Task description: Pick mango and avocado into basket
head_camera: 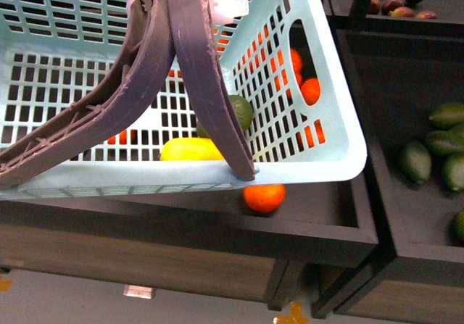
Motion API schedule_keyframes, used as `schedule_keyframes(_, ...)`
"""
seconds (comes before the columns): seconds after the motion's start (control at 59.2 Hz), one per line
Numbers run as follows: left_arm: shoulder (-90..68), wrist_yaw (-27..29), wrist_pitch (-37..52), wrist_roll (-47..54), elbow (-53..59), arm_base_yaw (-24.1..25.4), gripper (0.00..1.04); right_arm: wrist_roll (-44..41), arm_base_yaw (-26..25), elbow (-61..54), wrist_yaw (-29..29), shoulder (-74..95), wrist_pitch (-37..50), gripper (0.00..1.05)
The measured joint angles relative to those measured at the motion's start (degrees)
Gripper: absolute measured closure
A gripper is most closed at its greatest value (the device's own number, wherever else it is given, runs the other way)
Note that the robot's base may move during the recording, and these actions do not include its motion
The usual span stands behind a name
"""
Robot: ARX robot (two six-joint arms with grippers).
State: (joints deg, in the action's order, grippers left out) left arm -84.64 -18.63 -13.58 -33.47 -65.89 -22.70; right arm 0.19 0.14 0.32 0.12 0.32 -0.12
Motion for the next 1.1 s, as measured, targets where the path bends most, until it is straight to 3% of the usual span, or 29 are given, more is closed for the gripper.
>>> schedule_keyframes(1.099, -0.09, 1.07, 0.0, 0.5, 0.04, 0.72, 0.88, -0.04, -0.2, -0.04, -0.35, -0.07, -0.04, 0.08)
